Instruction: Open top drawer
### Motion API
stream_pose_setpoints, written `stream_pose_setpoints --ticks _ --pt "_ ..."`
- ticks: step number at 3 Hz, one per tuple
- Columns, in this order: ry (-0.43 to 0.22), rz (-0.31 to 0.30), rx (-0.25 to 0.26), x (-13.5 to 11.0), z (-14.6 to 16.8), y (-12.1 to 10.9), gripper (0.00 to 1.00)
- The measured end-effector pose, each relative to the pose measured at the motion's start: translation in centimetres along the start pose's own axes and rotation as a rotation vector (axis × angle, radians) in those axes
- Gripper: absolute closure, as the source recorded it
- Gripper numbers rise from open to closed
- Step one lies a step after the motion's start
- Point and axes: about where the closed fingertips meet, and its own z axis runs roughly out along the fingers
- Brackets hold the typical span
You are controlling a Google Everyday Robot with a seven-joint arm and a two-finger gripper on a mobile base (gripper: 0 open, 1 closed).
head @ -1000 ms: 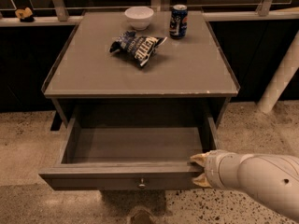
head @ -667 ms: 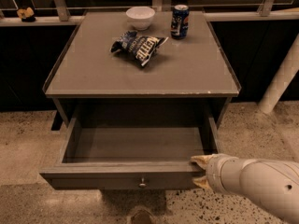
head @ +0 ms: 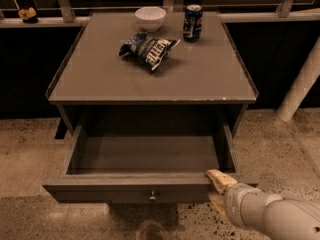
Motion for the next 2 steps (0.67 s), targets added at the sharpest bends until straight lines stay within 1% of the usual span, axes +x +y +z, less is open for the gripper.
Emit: stream_pose_setpoints --ticks 1,2 --pt "0.000 0.000 0.000 -0.1 -0.1 -0.2 1.00" --pt "-0.006 0.008 0.000 0.0 0.1 1.3 1.00"
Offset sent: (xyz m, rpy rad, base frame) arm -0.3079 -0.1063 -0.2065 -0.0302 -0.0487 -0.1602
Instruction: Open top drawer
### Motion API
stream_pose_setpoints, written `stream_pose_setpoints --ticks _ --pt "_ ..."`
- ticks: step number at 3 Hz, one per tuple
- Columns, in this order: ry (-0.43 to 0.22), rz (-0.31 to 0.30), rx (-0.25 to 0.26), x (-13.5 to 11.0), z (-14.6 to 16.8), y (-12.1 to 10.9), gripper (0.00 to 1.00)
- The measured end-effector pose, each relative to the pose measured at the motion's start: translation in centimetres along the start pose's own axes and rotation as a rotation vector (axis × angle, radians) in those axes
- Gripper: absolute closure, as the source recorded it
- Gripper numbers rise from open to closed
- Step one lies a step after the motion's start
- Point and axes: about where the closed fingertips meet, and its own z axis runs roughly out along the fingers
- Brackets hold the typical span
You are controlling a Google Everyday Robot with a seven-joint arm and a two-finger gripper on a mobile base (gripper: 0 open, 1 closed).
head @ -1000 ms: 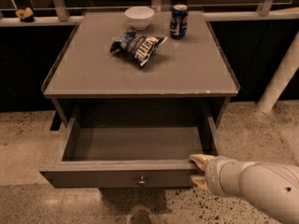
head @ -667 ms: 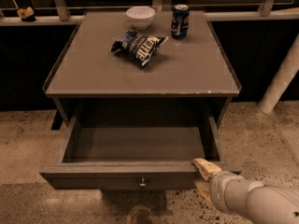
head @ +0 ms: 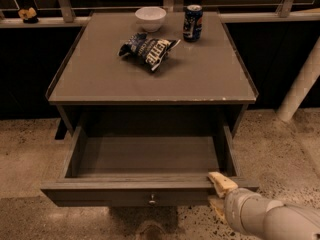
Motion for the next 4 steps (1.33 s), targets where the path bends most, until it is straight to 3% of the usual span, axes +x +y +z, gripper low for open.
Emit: stream_pose_setpoints --ticks 4 --pt "-0.014 0.006 -0.005 -0.15 -0.31 0.73 1.00"
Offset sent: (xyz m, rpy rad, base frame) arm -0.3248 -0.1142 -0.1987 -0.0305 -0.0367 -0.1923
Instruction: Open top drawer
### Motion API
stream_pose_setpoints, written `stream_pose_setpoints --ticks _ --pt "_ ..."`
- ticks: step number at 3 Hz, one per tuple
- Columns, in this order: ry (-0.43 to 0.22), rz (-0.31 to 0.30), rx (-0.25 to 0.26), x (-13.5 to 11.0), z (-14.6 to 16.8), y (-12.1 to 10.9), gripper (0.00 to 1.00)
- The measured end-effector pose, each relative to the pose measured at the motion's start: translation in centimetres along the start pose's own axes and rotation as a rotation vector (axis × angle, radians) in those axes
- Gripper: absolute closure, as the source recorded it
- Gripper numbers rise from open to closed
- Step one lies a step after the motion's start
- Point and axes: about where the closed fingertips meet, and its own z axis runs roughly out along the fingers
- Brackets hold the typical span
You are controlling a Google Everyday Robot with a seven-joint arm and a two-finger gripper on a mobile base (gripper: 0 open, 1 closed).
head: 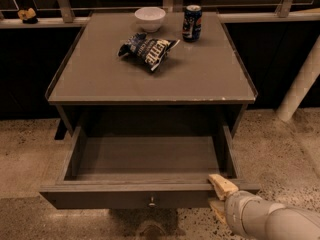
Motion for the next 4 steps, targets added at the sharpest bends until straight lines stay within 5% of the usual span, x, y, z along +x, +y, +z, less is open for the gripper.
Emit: stream_pose_setpoints --ticks 4 --pt "-0.019 0.003 -0.021 -0.69 -0.22 0.59 1.00"
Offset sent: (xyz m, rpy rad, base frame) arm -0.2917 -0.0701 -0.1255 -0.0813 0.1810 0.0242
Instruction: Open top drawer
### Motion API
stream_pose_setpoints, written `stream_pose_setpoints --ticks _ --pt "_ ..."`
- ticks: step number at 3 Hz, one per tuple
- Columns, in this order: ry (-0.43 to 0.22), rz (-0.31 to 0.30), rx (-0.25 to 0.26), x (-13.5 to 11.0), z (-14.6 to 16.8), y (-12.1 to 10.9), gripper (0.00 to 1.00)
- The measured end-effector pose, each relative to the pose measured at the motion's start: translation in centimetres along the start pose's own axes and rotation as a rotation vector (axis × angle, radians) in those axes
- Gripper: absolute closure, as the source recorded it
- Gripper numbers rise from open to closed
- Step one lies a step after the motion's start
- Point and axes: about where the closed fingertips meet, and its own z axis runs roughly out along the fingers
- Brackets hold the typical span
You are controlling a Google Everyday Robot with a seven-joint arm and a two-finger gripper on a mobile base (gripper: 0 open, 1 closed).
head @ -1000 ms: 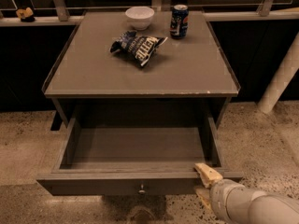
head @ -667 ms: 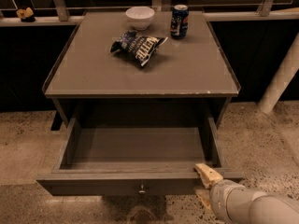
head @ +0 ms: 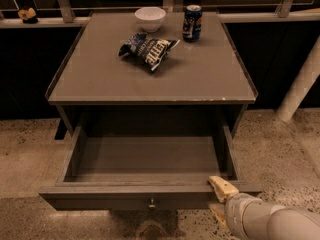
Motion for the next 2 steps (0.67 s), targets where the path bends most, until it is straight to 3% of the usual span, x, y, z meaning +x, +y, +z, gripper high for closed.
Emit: stream_pose_setpoints --ticks 2 --pt "0.000 0.000 0.000 0.00 0.00 0.00 0.58"
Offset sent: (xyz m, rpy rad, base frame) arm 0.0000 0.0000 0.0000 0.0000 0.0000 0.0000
